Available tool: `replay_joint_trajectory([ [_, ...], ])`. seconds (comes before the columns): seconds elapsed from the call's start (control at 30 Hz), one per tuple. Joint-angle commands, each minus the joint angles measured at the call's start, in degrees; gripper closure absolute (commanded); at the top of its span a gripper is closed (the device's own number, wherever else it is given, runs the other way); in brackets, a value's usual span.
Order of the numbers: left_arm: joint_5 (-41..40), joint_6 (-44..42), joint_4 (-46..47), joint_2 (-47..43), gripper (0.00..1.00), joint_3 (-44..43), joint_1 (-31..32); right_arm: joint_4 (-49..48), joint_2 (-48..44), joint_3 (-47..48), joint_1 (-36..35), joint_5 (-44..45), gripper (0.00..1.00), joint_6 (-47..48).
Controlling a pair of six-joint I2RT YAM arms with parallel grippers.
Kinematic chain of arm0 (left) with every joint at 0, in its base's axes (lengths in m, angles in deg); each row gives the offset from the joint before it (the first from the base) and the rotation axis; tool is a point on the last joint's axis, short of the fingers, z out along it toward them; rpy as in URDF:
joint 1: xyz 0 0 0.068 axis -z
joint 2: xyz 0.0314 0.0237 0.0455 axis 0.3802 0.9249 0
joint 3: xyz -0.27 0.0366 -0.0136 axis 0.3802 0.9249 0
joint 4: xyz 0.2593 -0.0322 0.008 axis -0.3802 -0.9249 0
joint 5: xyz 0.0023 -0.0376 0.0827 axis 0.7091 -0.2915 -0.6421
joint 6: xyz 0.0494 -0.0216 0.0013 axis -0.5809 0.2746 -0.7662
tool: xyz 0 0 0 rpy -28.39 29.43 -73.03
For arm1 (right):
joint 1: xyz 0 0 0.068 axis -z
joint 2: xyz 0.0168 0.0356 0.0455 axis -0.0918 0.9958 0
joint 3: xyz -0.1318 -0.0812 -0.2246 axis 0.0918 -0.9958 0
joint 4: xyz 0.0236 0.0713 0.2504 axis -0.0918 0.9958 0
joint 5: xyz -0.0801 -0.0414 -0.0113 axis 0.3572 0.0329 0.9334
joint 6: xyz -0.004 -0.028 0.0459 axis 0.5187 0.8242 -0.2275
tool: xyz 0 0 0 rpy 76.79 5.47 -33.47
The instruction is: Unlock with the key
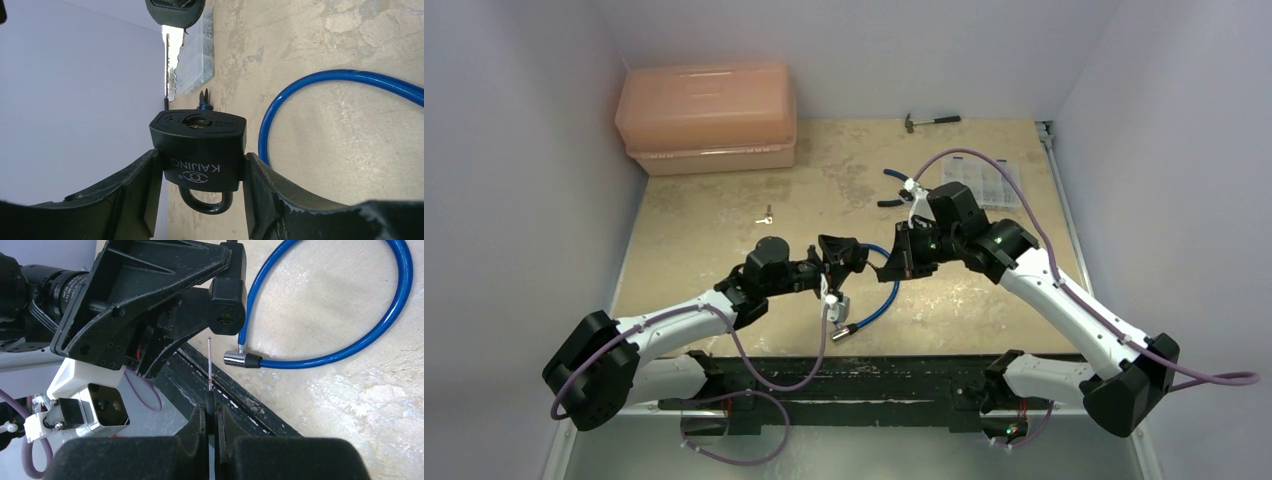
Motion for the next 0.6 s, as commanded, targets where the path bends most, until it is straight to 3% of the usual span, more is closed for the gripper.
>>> replay_joint_trajectory([
  [0.0,0.28,-2.26,4.63,-1.08,1.00,-3.81,0.44,-1.26,0.44,2.58,-0.48,-1.34,1.00,0.01],
  [0.57,-0.61,-2.69,3.38,-1.17,1.00,-3.99,1.79,-4.56,3.48,0.23,-0.84,0.27,1.00,-0.34],
])
